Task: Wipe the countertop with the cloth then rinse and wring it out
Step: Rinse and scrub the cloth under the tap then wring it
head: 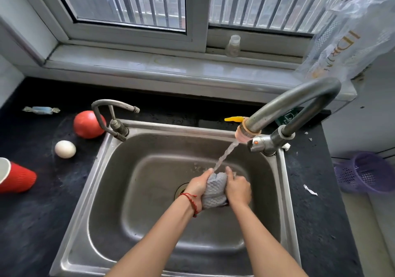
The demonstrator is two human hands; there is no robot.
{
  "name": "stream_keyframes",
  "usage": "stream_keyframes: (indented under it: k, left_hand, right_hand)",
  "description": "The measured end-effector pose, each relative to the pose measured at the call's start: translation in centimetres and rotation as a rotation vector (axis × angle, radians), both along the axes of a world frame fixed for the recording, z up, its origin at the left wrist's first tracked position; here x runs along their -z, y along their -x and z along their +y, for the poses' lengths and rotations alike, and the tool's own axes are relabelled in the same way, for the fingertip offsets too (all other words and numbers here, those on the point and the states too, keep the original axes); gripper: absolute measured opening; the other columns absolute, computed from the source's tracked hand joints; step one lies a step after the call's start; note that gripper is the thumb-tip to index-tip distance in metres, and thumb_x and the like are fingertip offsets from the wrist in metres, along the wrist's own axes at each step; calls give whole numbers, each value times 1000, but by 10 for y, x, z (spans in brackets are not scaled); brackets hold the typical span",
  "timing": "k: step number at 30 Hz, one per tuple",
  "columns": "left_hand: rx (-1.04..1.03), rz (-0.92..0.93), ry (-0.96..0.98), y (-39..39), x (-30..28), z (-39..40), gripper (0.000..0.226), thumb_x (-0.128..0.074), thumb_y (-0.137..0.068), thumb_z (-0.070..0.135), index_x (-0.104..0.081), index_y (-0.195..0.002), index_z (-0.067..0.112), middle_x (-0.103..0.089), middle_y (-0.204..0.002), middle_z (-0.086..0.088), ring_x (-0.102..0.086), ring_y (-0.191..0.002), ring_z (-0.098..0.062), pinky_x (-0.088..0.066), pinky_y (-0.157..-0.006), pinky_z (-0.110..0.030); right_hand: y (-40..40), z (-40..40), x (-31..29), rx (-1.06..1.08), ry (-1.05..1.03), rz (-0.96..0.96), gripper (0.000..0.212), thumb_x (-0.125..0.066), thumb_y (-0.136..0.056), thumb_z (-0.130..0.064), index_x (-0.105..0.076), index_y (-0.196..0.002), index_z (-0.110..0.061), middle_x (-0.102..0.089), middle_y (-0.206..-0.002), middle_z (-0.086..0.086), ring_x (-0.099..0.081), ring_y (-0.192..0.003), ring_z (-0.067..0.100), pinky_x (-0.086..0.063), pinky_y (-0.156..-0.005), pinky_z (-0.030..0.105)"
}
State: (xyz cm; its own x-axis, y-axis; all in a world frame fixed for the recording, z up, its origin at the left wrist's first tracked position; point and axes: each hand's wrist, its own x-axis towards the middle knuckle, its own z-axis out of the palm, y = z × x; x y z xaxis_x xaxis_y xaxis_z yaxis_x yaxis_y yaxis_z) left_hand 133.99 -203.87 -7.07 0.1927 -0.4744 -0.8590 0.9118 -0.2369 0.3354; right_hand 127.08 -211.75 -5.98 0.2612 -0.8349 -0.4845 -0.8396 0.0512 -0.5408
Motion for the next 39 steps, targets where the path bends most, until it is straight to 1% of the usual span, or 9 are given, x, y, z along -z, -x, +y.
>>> stream_keyframes:
  k: [2, 6, 12, 16, 22, 29, 32, 35, 39]
  left_hand:
    - [-52, -7, -13, -2, 3, 0, 44, -49, -89, 46, -65, -96, 6, -68, -98, -18, -68, -81, -32, -57, -73, -46]
    - [-199, 13, 22, -7, 5, 2, 43, -38, -96, 37, -60, -98, 1, -65, -96, -20, -65, -77, -30, -55, -69, -40]
    - [-316, -84, 33, -9, -6, -9, 32, -42, -95, 22, -59, -75, 3, -68, -52, -8, -64, -44, -17, -55, -47, -25]
    - [-191, -205, 56, -10, -14, -3, 28, -42, -94, 13, -62, -78, 3, -67, -57, -8, -62, -41, -11, -46, -37, -16]
    - [-154, -308, 42, -6, -12, 7, 15, -52, -89, 1, -60, -78, 5, -67, -46, 1, -62, -40, -5, -51, -42, -16]
    - [-158, -345, -1, -11, -18, 15, 16, -58, -83, -6, -61, -73, 6, -63, -41, 3, -59, -38, -4, -49, -40, -14]
    - [-88, -525, -68, -21, -19, 19, 23, -58, -83, -2, -63, -66, 12, -62, -46, 7, -56, -53, -10, -47, -52, -20]
    - [55, -751, -119, -34, -20, 17, 28, -55, -85, -1, -59, -62, 14, -57, -62, 1, -50, -65, -11, -44, -59, -17]
    - [238, -977, -69, -46, -26, 16, 17, -54, -86, 0, -60, -73, 10, -55, -66, 6, -50, -63, 0, -41, -59, -3]
  right_hand:
    - [8, -1, 5, 71, -56, -33, 56, -40, -93, -47, -65, -105, 3, -63, -113, 29, -55, -108, 43, -45, -85, 39]
    - [20, 1, 7, -68, 23, -81, 35, -50, -92, -30, -57, -115, -5, -60, -120, 18, -53, -113, 34, -41, -91, 35]
    - [5, 30, -13, -218, -22, -475, 25, -71, -78, -26, -63, -99, -16, -61, -95, -3, -58, -86, 4, -45, -78, 21]
    - [2, 28, -10, -177, -108, -430, 35, -76, -69, -22, -60, -100, -23, -66, -98, 0, -63, -92, 13, -50, -84, 29]
    - [2, 20, -16, -199, -59, -403, 21, -64, -82, -15, -71, -101, -10, -65, -94, 4, -62, -91, 17, -49, -90, 34]
    - [-1, 15, -20, -99, 45, -363, 25, -46, -92, -12, -67, -85, -1, -65, -82, 7, -53, -80, 19, -36, -70, 28]
    - [0, 8, -14, 7, -28, -375, 26, -37, -97, -17, -56, -83, -5, -57, -78, 4, -49, -85, 21, -33, -73, 29]
    - [3, 2, -15, -74, -210, -454, 20, -54, -90, -30, -54, -90, -9, -54, -77, -8, -52, -87, 17, -38, -75, 27]
    - [5, -9, -11, -450, -100, -179, 25, -75, -65, -30, -65, -81, -13, -67, -74, -1, -59, -73, 13, -44, -64, 29]
